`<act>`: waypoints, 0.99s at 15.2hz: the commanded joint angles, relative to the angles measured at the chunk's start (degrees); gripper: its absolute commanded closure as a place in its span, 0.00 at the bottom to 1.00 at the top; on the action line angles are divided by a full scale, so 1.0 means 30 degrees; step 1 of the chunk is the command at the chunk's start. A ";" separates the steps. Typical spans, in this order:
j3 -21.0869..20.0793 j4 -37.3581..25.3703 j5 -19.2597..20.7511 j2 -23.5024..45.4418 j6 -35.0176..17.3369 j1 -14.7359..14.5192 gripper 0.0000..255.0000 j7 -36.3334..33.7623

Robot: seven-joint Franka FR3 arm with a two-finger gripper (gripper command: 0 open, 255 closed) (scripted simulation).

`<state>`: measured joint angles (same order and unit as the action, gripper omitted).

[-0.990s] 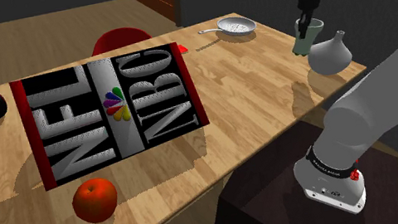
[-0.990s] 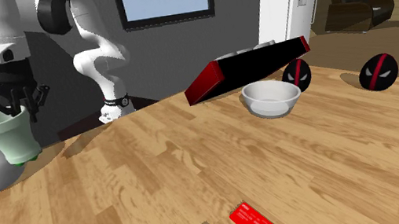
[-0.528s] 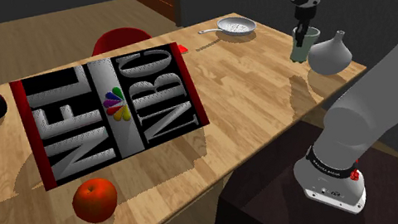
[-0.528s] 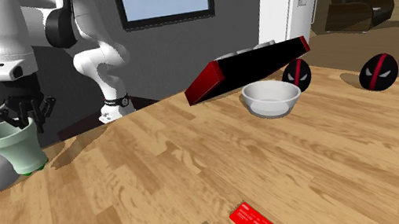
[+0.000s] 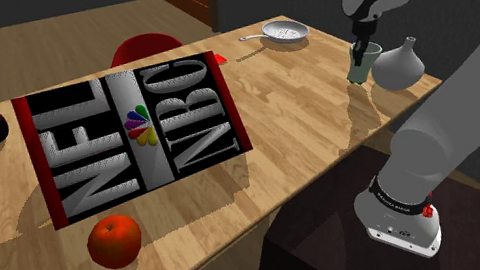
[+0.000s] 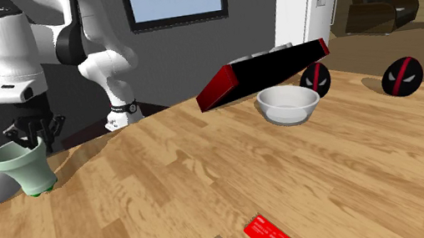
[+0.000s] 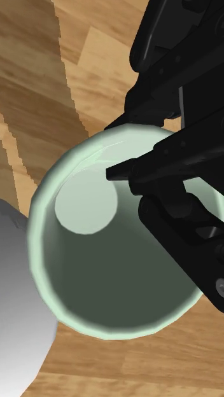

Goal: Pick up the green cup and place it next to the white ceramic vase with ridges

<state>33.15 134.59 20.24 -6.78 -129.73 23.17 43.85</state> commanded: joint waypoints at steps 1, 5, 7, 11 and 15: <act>0.0009 0.0049 0.0007 0.0022 -0.0090 0.0006 1.00 -0.0010; 0.0009 0.0049 0.0007 0.0022 -0.0090 0.0006 1.00 -0.0010; 0.0010 0.0047 0.0006 0.0023 -0.0089 0.0005 0.00 -0.0009; 0.0010 0.0046 0.0007 0.0022 -0.0088 0.0006 0.00 -0.0007; -0.0470 -0.0840 0.0216 -0.1215 0.2037 -0.0160 0.00 -0.0264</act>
<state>32.23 132.82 20.69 -9.30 -125.61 22.86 43.37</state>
